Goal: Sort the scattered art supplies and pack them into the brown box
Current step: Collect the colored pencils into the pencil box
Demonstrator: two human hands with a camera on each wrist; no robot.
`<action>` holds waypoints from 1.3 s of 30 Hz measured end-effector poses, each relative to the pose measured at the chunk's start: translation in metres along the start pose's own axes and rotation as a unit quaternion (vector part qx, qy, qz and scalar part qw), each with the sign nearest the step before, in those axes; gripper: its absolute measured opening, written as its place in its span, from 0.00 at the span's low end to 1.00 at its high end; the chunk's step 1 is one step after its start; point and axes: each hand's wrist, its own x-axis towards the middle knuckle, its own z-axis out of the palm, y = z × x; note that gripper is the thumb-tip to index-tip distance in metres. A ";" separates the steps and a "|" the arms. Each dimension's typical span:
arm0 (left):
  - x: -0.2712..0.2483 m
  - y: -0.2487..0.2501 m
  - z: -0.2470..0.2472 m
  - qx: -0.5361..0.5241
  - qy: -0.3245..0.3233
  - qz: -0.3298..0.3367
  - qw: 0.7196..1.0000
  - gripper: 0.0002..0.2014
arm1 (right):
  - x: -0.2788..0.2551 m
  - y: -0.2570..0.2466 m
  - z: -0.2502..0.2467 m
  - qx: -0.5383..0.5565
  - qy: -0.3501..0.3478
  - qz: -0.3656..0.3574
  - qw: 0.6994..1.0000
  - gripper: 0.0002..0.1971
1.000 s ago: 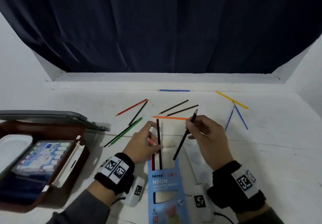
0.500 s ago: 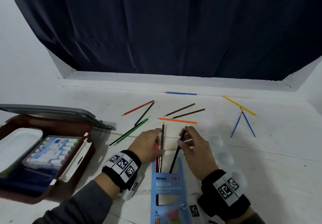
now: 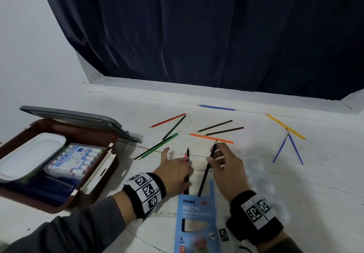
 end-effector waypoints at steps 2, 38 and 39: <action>-0.005 0.001 0.000 -0.020 -0.012 0.006 1.000 0.12 | -0.001 -0.001 0.004 0.007 -0.001 -0.006 1.000 0.11; -0.035 -0.009 0.034 -0.070 0.009 0.066 0.995 0.42 | 0.025 0.005 0.013 0.025 -0.047 0.062 0.997 0.31; -0.035 -0.008 0.033 -0.072 0.012 0.064 0.995 0.42 | 0.027 0.008 0.018 0.009 -0.063 0.059 0.996 0.27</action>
